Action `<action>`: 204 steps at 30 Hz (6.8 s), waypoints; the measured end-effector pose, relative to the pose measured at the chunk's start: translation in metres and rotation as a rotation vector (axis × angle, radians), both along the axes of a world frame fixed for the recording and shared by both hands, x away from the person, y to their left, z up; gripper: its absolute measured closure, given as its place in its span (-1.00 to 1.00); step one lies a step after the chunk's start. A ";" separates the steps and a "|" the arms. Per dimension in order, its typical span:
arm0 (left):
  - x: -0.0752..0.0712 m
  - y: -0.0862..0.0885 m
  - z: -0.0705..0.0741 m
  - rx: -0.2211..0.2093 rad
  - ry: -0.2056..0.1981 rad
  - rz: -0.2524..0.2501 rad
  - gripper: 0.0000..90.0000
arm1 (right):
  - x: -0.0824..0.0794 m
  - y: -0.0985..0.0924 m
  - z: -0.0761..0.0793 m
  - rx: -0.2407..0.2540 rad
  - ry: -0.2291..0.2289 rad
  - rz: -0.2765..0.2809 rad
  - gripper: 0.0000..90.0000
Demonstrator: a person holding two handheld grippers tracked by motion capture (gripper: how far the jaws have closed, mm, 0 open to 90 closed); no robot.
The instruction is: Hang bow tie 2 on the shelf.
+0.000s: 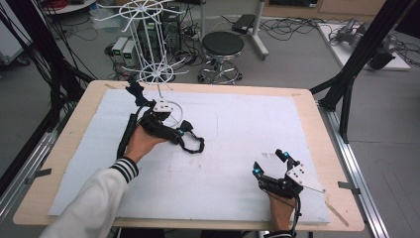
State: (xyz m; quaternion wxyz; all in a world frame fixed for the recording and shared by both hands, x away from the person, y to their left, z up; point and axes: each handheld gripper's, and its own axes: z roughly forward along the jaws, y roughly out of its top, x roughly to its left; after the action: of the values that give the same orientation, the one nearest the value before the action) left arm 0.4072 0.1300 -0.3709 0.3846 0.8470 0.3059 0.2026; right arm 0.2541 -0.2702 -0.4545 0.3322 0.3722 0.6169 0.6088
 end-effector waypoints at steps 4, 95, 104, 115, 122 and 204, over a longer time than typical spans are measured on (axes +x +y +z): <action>0.008 -0.009 -0.005 0.030 0.016 0.006 -0.51 | 0.000 0.000 0.000 0.000 -0.003 0.000 -0.80; 0.016 -0.023 -0.034 0.088 0.123 0.069 0.70 | 0.000 -0.001 0.000 0.008 -0.004 0.001 -0.80; 0.002 -0.011 -0.024 0.012 0.067 0.039 0.70 | 0.000 -0.001 0.000 0.008 -0.004 0.002 -0.80; -0.012 0.009 -0.014 -0.054 0.035 0.032 0.70 | 0.000 -0.001 0.000 0.012 -0.001 0.002 -0.80; -0.022 0.019 -0.005 -0.099 0.022 0.031 0.70 | 0.000 -0.001 0.000 0.009 -0.004 0.001 -0.80; -0.035 0.097 0.117 -0.230 -0.293 0.135 0.70 | 0.000 0.000 0.000 0.004 0.000 0.000 -0.80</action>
State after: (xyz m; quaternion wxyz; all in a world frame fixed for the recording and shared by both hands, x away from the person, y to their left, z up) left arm 0.3725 0.2267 -0.2534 0.5049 0.7365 0.3238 0.3126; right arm 0.2538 -0.2702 -0.4545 0.3313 0.3730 0.6156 0.6100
